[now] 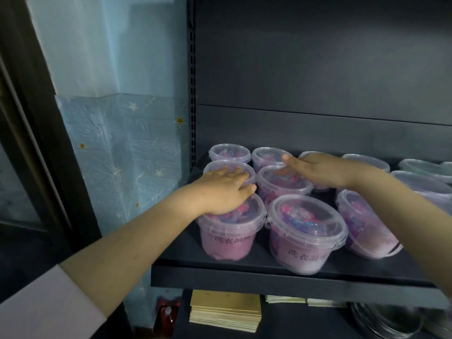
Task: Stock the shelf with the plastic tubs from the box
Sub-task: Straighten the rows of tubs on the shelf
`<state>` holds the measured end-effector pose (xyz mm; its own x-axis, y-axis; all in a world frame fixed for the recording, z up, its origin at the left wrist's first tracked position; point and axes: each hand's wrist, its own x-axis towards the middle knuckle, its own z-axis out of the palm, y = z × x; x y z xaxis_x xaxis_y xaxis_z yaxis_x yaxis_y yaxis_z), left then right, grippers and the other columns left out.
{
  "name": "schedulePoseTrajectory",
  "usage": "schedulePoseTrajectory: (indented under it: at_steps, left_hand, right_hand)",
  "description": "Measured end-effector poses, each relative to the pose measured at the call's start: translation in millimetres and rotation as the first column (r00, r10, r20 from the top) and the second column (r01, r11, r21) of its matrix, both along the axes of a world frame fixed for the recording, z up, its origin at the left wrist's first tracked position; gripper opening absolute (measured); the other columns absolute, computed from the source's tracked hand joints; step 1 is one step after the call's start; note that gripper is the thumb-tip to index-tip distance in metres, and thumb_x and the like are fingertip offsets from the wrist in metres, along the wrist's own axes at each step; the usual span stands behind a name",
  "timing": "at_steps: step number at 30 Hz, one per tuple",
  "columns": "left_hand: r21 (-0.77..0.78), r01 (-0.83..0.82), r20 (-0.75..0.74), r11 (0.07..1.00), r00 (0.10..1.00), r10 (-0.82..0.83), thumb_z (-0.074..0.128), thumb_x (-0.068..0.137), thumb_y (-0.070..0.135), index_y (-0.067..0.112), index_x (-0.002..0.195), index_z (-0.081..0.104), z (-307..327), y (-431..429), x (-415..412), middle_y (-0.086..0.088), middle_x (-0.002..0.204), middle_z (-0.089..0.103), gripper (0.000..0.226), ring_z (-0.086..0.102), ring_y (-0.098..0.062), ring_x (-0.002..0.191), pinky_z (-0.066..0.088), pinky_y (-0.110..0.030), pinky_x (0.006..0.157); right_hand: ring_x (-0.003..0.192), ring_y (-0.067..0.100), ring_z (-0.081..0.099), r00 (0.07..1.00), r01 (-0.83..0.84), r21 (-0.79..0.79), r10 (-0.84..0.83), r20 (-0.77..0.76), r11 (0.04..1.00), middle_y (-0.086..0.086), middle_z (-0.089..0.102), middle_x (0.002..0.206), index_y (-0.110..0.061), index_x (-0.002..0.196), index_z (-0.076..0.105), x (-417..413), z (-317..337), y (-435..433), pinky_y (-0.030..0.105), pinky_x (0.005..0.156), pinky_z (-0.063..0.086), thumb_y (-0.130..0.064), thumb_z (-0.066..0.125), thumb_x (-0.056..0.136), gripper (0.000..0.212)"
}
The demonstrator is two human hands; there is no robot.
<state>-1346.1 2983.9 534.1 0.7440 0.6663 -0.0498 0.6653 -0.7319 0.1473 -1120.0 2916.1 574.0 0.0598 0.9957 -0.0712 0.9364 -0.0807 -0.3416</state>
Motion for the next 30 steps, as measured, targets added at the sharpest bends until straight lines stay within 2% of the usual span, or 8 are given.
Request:
schedulePoseTrajectory:
  at_steps: [3,10,12,15,17,20,24,30]
  left_hand:
    - [0.01,-0.001,-0.012,1.0,1.0,0.001,0.013,0.099,0.054,0.026,0.153,0.006,0,0,1,0.004,0.161,-0.002,0.061,-0.002,-0.019,0.148,0.003,-0.04,0.12]
    - [0.01,0.0,-0.013,1.0,1.0,0.0,0.013,0.099,0.055,0.027,0.153,0.008,2,-1,0,0.005,0.161,-0.001,0.061,0.0,-0.02,0.149,0.004,-0.041,0.12]
    - [0.016,0.005,-0.012,1.0,1.0,-0.005,0.013,0.099,0.055,0.026,0.154,0.009,1,-1,1,0.005,0.161,0.0,0.062,0.0,-0.02,0.149,0.004,-0.042,0.12]
    - [0.013,0.007,-0.003,1.0,1.0,-0.007,0.012,0.099,0.055,0.026,0.154,0.009,0,1,0,0.005,0.161,0.0,0.062,0.001,-0.02,0.149,0.004,-0.041,0.12]
    - [0.02,0.008,0.002,1.0,1.0,-0.008,0.012,0.099,0.056,0.027,0.153,0.01,-1,3,0,0.004,0.161,0.0,0.062,0.001,-0.02,0.149,0.004,-0.042,0.12]
    - [0.021,0.007,0.004,1.0,1.0,-0.007,0.012,0.099,0.055,0.027,0.154,0.01,-2,5,1,0.004,0.161,0.001,0.062,0.001,-0.02,0.148,0.004,-0.042,0.12]
    - [0.015,0.023,0.015,1.0,1.0,-0.024,0.012,0.099,0.055,0.028,0.153,0.011,-3,5,1,0.005,0.161,0.0,0.061,0.001,-0.019,0.148,0.004,-0.041,0.12]
    - [0.007,0.008,0.023,1.0,1.0,-0.008,0.012,0.1,0.053,0.026,0.154,0.009,2,-5,-2,0.007,0.161,-0.002,0.06,-0.008,-0.016,0.148,-0.003,-0.04,0.117]
  right_hand:
    - [0.129,0.008,0.048,1.0,-0.007,-0.009,0.007,-0.014,1.0,-0.012,0.056,0.137,-0.038,0.12,0.065,2,-10,-5,0.031,0.113,0.032,-0.075,0.019,0.082,0.07]
    - [0.128,0.007,0.047,0.999,0.035,0.021,-0.035,-0.013,0.999,-0.012,0.054,0.138,-0.034,0.125,0.061,-11,-6,-10,0.019,0.101,0.029,-0.066,0.023,0.091,0.06]
    - [0.13,0.006,0.044,1.0,0.017,0.086,-0.016,-0.012,0.996,-0.014,0.052,0.139,-0.034,0.129,0.059,-17,-4,-26,0.02,0.105,0.028,-0.066,0.028,0.089,0.06]
    - [0.121,-0.01,0.047,0.995,-0.103,0.161,0.103,0.006,0.982,-0.026,0.058,0.128,-0.035,0.12,0.066,-26,-2,-66,0.016,0.107,0.033,-0.065,0.042,0.082,0.054]
    - [0.12,-0.018,0.041,0.988,-0.155,0.164,0.149,0.051,0.974,-0.034,0.055,0.124,-0.045,0.117,0.064,-30,-6,-92,0.009,0.103,0.029,-0.068,0.046,0.081,0.046]
    - [0.127,-0.017,0.035,0.986,-0.161,0.179,0.151,0.068,0.971,-0.036,0.048,0.131,-0.056,0.122,0.056,-30,-22,-111,0.012,0.106,0.026,-0.077,0.047,0.073,0.054]
    - [0.131,-0.015,0.032,0.993,-0.115,0.192,0.118,-0.008,0.975,-0.034,0.046,0.136,-0.063,0.121,0.051,-27,-35,-105,0.019,0.109,0.027,-0.08,0.049,0.069,0.055]
    - [0.133,-0.015,0.029,0.991,-0.094,0.171,0.109,-0.08,0.981,-0.032,0.047,0.137,-0.058,0.122,0.054,-29,-33,-106,0.025,0.114,0.023,-0.071,0.056,0.075,0.049]
